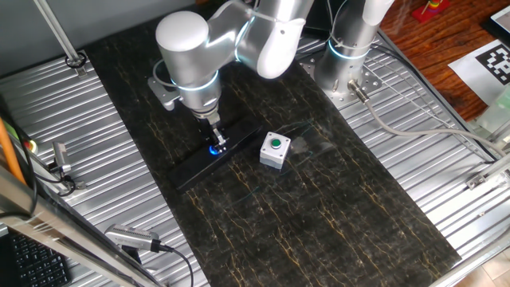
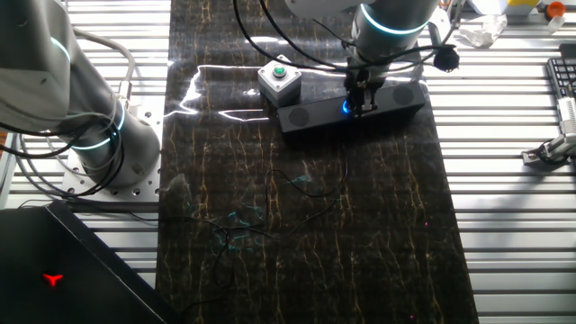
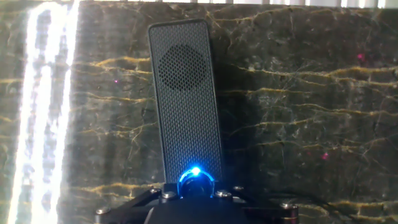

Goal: Turn the knob to decrease the volume of the speaker

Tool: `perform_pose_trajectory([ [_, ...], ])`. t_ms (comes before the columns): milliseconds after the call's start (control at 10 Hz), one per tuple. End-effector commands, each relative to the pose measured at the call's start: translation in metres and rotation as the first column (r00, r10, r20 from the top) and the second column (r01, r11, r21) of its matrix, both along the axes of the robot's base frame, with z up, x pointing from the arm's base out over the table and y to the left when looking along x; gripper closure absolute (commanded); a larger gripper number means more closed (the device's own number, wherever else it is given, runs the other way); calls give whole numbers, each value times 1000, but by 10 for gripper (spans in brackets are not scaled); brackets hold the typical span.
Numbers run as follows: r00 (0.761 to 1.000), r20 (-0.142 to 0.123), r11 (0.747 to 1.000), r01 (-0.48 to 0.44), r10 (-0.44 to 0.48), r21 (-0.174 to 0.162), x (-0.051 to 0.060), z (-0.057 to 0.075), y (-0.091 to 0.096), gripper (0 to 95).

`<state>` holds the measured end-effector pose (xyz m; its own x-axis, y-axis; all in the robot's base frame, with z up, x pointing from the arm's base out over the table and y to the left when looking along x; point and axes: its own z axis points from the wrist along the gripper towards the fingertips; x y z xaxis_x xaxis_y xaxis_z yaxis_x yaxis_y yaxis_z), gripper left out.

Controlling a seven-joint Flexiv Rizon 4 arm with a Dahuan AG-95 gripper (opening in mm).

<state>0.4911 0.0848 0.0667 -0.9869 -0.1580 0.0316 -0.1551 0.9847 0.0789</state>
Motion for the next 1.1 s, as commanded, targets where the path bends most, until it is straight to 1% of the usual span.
perform_pose_trajectory([
  [100,999,6,999,-43,43,-1,0,-1,0,760],
  [200,995,15,995,-100,100,-2,0,-1,0,760],
  [300,991,18,992,-129,129,-3,0,-1,0,760],
  [400,980,21,980,-197,197,-4,0,-1,0,760],
  [600,955,29,956,-295,295,-4,0,-1,0,760],
  [700,936,37,937,-350,350,-9,0,-1,0,760],
  [800,910,45,912,-411,411,-10,0,-1,0,760],
  [1000,846,56,848,-530,530,-15,0,-1,0,760],
  [1100,793,63,795,-606,606,-24,0,-1,0,760],
])
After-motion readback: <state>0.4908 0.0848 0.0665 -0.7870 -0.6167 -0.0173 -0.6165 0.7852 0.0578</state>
